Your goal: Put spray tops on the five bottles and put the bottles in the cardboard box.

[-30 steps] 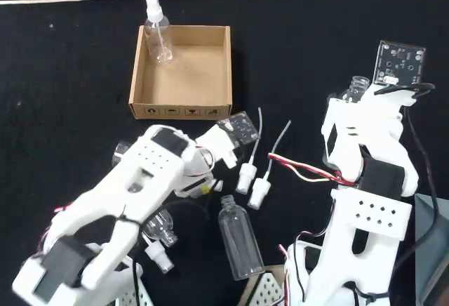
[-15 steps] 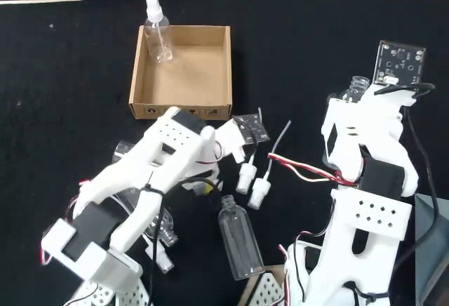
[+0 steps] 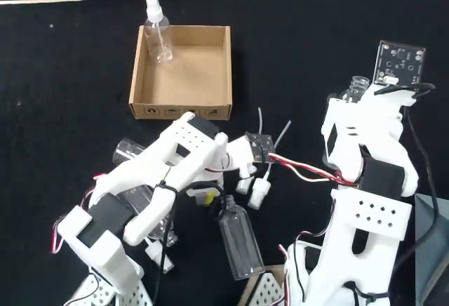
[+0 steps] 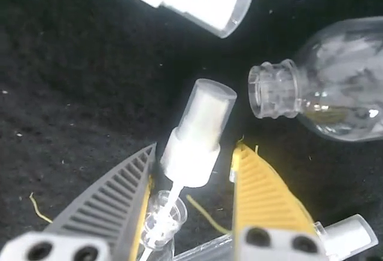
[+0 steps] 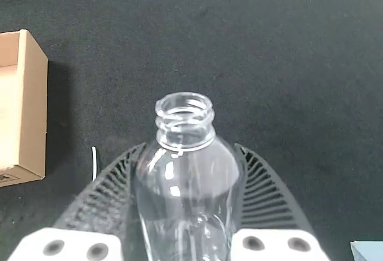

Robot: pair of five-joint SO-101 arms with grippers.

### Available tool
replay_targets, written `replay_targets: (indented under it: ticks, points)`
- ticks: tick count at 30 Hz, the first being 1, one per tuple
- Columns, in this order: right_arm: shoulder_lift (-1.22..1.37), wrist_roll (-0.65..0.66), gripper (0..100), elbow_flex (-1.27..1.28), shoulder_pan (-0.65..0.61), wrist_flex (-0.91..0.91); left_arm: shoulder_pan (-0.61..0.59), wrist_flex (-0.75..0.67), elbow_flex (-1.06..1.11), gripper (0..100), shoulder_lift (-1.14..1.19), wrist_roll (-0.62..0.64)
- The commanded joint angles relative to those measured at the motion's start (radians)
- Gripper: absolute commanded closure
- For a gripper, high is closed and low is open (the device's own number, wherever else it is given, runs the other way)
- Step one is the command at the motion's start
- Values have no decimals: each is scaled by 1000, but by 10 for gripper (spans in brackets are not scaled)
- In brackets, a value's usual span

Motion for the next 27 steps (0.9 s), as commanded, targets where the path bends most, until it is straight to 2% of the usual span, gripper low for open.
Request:
replay_targets:
  ticks: [1,10,17,24,27]
  points:
    - [-39,3,900,-54,3,-41,12,2,-50,820,-3,-12]
    - [-39,3,900,-54,3,-41,12,-43,-50,822,-2,-12]
    - [-39,3,900,-54,3,-41,30,-37,-41,973,-2,-12]
    - [-39,3,900,-54,3,-41,42,-34,-48,971,-12,-5]
    - [-39,3,900,-54,3,-41,39,11,-79,971,-14,-3]
